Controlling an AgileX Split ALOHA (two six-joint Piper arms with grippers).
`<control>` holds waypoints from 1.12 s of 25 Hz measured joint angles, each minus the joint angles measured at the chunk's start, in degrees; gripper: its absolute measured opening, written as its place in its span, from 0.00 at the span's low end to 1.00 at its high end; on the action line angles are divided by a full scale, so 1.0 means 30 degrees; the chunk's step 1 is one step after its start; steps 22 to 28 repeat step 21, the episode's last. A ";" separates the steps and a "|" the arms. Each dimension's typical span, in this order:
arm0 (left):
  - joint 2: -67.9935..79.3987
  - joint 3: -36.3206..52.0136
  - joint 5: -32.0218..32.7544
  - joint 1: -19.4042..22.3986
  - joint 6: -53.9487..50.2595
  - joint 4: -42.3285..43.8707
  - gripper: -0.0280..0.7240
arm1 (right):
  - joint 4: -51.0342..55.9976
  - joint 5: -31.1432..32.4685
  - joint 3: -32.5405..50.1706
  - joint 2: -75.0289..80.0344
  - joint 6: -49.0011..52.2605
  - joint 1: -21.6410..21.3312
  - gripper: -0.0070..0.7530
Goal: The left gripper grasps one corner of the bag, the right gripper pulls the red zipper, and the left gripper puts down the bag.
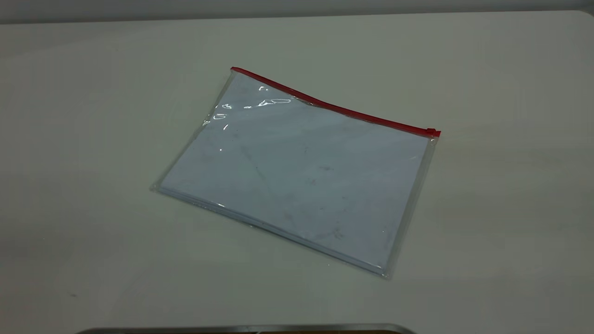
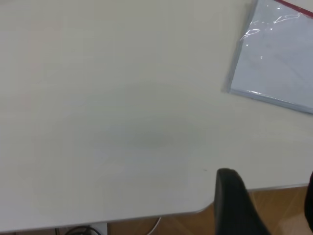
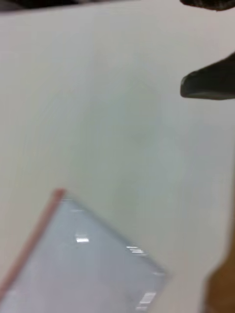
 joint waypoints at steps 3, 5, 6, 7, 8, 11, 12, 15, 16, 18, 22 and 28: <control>0.0000 0.0000 0.0007 0.0000 0.0000 0.0000 0.59 | 0.0000 0.0296 0.0000 -0.1144 0.0000 -0.0036 0.52; 0.0000 0.0000 0.0007 0.0000 0.0000 0.0000 0.59 | 0.0000 0.0341 0.0000 -0.1160 0.0000 -0.0036 0.52; 0.0000 0.0000 0.0007 0.0000 0.0000 0.0004 0.59 | 0.0000 0.0359 0.0000 -0.1160 0.0000 -0.0036 0.52; 0.0000 0.0000 0.0007 0.0000 0.0000 0.0004 0.59 | 0.0000 0.0382 0.0000 -0.1160 0.0000 -0.0036 0.52; 0.0000 0.0000 0.0007 0.0000 -0.0007 0.0022 0.59 | 0.0000 0.0382 0.0000 -0.1160 0.0000 -0.0036 0.52; 0.0000 0.0000 0.0007 0.0000 -0.0007 0.0022 0.59 | 0.0000 0.0389 0.0000 -0.1160 0.0000 -0.0036 0.52; 0.0000 0.0000 0.0007 0.0000 -0.0007 0.0026 0.59 | 0.0000 0.0404 0.0000 -0.1160 0.0000 -0.0036 0.52; 0.0000 0.0000 0.0007 0.0000 -0.0007 0.0043 0.59 | 0.0017 0.0404 0.0000 -0.1160 0.0000 -0.0036 0.52; 0.0000 0.0000 0.0007 0.0000 -0.0007 0.0043 0.59 | 0.0017 0.0404 0.0000 -0.1160 0.0000 -0.0036 0.52; 0.0000 0.0000 0.0007 0.0000 -0.0007 0.0043 0.59 | 0.0017 0.0404 0.0000 -0.1160 0.0000 -0.0036 0.52; 0.0000 0.0000 0.0007 0.0000 -0.0007 0.0043 0.59 | 0.0017 0.0404 0.0000 -0.1160 0.0000 -0.0036 0.52; 0.0000 0.0000 0.0007 0.0000 -0.0007 0.0043 0.59 | 0.0017 0.0404 0.0000 -0.1160 0.0000 -0.0036 0.52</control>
